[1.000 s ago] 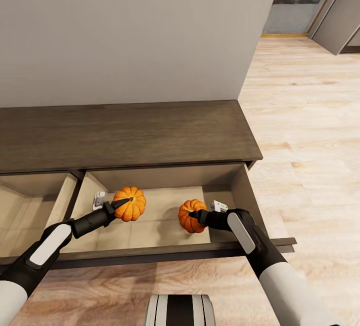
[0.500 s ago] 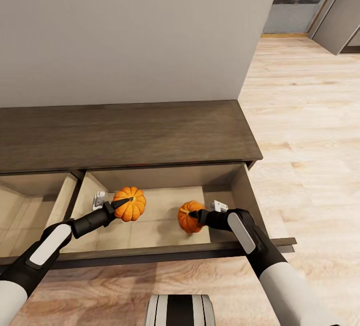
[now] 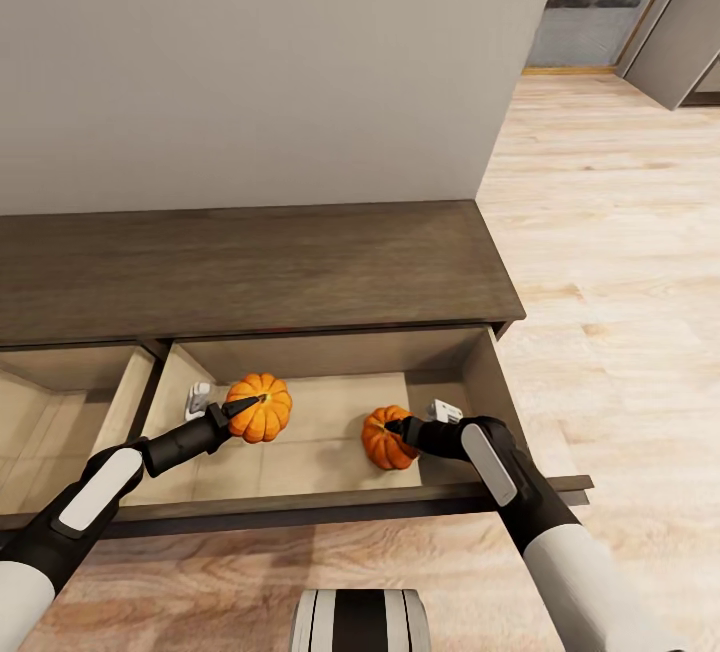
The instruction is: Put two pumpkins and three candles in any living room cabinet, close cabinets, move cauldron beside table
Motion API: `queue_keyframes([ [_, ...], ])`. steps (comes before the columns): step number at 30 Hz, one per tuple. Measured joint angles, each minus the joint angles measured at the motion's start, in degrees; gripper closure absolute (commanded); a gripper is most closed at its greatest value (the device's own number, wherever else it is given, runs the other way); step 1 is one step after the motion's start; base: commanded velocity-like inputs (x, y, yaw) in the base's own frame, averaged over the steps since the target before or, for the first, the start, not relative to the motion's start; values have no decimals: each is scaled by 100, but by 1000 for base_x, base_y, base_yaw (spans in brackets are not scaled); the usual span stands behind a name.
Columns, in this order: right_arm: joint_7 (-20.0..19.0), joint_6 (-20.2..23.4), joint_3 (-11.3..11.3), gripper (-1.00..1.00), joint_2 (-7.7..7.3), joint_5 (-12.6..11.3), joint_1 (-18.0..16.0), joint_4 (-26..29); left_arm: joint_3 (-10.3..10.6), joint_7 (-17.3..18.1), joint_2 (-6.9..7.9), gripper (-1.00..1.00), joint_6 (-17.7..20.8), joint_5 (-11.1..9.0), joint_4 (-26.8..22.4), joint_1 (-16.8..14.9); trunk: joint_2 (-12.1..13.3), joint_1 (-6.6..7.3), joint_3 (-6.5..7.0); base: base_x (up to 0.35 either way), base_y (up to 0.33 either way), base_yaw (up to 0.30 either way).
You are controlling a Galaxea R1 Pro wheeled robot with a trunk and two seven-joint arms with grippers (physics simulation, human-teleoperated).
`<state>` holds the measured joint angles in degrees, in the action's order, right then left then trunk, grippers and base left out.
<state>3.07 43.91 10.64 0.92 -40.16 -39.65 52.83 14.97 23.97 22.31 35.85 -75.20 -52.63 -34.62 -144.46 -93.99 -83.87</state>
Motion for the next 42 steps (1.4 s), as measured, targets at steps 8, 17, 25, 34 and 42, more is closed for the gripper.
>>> queue_keyframes([
  [8, 17, 4, -137, -100, -165, -29, -8, 23, 0, 1, 0, 100, 0, 2, 0, 0, 0, 0, 0, 0, 0, 0],
  [17, -118, 154, -501, -100, -321, -102, -35, 212, -3, -143, -109, 100, 28, -76, 126, -153, 0, 0, 1, 0, 0, 0],
  [25, -375, 409, -522, -100, -162, -115, -124, 470, -245, 17, 89, 100, -65, -12, -123, 98, 1, -1, 0, 0, 0, 0],
  [34, -664, 697, -538, -100, -202, -123, -123, 729, -234, -15, 80, 100, -29, 51, -316, 183, 1, -1, 1, 0, 0, 0],
  [42, -2327, 962, -545, -100, -365, -125, -122, 729, -232, -831, 57, 100, -15, 0, -803, 234, 1, -1, 0, 0, 0, 0],
])
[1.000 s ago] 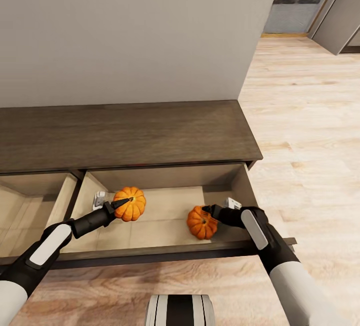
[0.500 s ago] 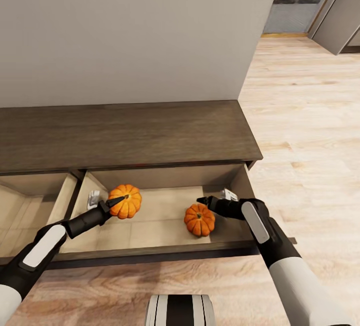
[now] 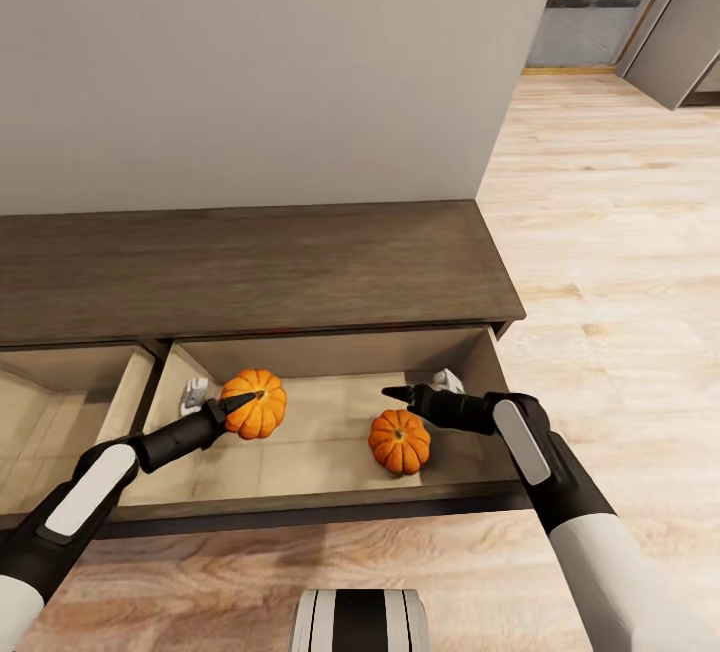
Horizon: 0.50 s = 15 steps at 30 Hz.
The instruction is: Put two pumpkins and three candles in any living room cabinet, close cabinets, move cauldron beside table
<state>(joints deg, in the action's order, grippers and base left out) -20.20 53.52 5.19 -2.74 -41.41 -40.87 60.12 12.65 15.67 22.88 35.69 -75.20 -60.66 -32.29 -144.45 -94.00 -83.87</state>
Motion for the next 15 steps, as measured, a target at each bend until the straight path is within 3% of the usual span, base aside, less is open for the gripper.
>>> queue_keyframes([
  [3, -278, 0, 0, -100, -6, 2, 7, 0, 7, -213, -33, 100, 33, 1, -68, -32, 0, 0, 0, 0, 0, 0],
  [5, -419, 2, 0, -100, -7, 2, 8, 0, 10, -356, -137, 100, 57, -2, -78, -62, 0, 0, 0, 0, 0, 0],
  [10, -504, 8, 6, -100, -9, 1, 17, 0, 10, -1182, -579, 100, 330, -20, -80, -235, 0, 0, 0, 0, 0, 0],
  [15, -611, 279, -8, -100, -13, 7, 20, 2, 12, -1510, -990, 100, 388, -4, -7, -394, 0, 0, 0, 0, 0, 0],
])
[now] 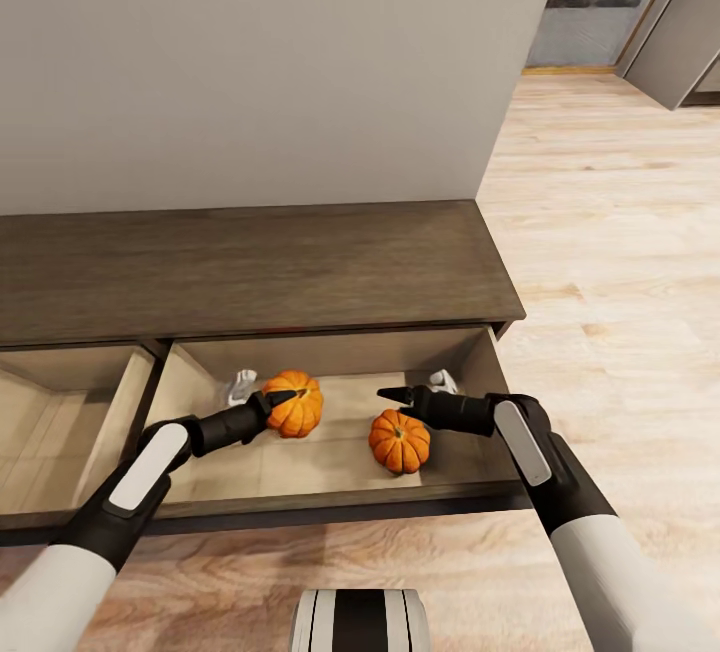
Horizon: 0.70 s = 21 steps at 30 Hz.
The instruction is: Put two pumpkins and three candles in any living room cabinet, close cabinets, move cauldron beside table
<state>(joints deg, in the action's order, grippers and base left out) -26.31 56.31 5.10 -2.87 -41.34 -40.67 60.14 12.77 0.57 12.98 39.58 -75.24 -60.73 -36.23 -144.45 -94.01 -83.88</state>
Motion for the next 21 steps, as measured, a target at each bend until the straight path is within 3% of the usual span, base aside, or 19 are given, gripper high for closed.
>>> queue_keyframes([
  [8, -504, 86, -1, -100, -144, 3, 4, -2, 0, -544, -207, 100, 7, 22, 74, -153, 0, 0, 0, 0, 0, 0],
  [12, -552, 90, -1, -100, -159, 3, 6, -2, 10, -668, -295, 100, 8, 48, 522, -401, 0, 0, 0, 0, 0, 0],
  [18, -1029, 90, -1, -100, -178, 4, 7, -7, 14, -709, -354, 100, 0, 75, 1003, -573, 0, 0, 0, 0, 0, 0],
  [21, -1179, 90, -1, -100, -217, 3, 7, -10, 16, -1033, -365, 100, 2, 89, 1154, -677, 0, 0, 0, 0, 0, 0],
])
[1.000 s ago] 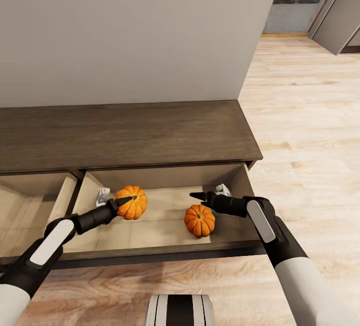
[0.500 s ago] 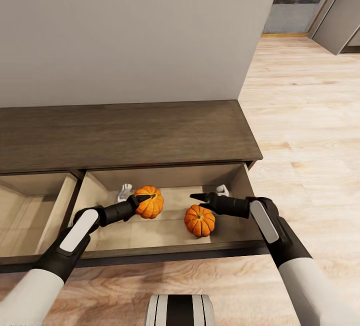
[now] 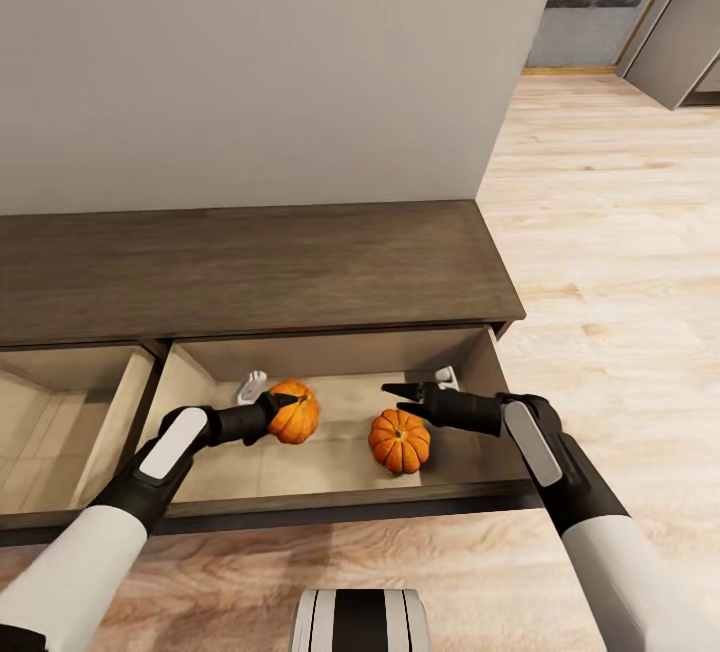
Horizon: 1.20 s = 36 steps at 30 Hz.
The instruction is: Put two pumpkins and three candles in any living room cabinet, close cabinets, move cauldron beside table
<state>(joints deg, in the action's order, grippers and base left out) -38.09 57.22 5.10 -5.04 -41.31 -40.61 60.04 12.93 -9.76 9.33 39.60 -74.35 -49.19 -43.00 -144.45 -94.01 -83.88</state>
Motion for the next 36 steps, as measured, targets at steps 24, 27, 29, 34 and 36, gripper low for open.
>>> queue_keyframes([
  [24, -57, 7, 0, -100, -24, -9, 0, -1, 304, -355, -525, 100, -118, 458, 1820, -875, 0, 0, 0, 0, 0, 0],
  [27, -57, 7, 0, -100, -24, -9, 0, -4, 304, -350, -523, 100, -126, 462, 1828, -878, 0, 1, 0, 0, 0, 0],
  [29, -55, 8, 0, -100, -24, -10, 0, -6, 299, -339, -522, 100, -132, 436, 1851, -883, -1, 2, 1, 0, 0, 0],
  [34, -58, 8, 0, -100, -24, -17, 0, -9, 304, -338, -532, 100, -152, 324, 2072, -1029, -1, 2, 1, 0, 0, 0],
  [36, -58, 8, 0, -100, -24, -18, 0, -9, 303, -336, -531, 100, -157, 303, 2108, -1051, -1, 2, 1, 0, 0, 0],
])
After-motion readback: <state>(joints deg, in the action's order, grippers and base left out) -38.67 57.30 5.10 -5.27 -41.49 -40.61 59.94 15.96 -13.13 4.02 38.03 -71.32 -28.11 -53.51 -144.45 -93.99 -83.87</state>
